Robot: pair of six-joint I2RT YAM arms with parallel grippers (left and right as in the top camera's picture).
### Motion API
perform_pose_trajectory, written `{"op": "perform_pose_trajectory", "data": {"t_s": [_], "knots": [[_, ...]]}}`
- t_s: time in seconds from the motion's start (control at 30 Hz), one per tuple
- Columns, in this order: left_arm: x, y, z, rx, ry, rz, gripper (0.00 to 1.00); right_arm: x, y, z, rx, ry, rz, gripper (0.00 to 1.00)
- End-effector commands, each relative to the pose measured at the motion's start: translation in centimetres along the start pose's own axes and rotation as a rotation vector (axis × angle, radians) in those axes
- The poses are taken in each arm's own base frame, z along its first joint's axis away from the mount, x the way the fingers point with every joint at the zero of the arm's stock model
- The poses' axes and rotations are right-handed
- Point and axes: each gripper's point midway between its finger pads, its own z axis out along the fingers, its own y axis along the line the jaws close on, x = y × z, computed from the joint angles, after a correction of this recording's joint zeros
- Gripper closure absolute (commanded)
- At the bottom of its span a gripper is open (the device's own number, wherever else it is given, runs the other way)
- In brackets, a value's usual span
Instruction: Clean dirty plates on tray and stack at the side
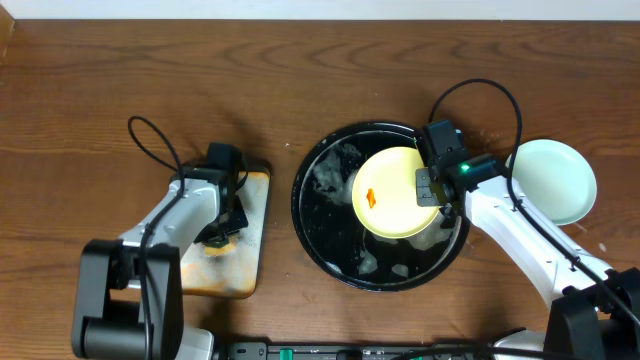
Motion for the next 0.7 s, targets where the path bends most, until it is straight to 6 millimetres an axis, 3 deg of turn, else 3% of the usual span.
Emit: {"op": "perform_pose_trajectory", "data": {"t_s": [0.0, 0.17, 0.33, 0.4, 0.47, 0.5, 0.67], "knots": [[1.1, -0.3, 1.6, 0.003, 0.067, 0.01, 0.92, -0.6, -0.5, -0.4, 0.023, -0.023, -0.007, 0.99], [0.3, -1.5, 0.3, 0.078, 0.038, 0.079, 0.93, -0.6, -0.5, -0.4, 0.023, -0.023, -0.007, 0.99], [-0.8, -2.6, -3.8, 0.197, -0.045, 0.117, 0.91, -0.6, -0.5, -0.4, 0.023, -0.023, -0.008, 0.99], [-1.2, -2.8, -5.7, 0.24, -0.101, 0.119, 0.83, -0.6, -0.5, -0.4, 0.023, -0.023, -0.007, 1.0], [-1.5, -2.6, -7.5, 0.266, -0.16, 0.125, 0.62, -0.6, -0.5, -0.4, 0.023, -0.023, -0.007, 0.99], [-1.5, -2.4, -8.2, 0.274, -0.182, 0.135, 0.58, -0.6, -0.5, -0.4, 0.023, -0.023, -0.007, 0.99], [-1.2, -1.7, -9.2, 0.265, -0.216, 0.149, 0.5, -0.6, -0.5, -0.4, 0.023, -0.023, -0.007, 0.99]]}}
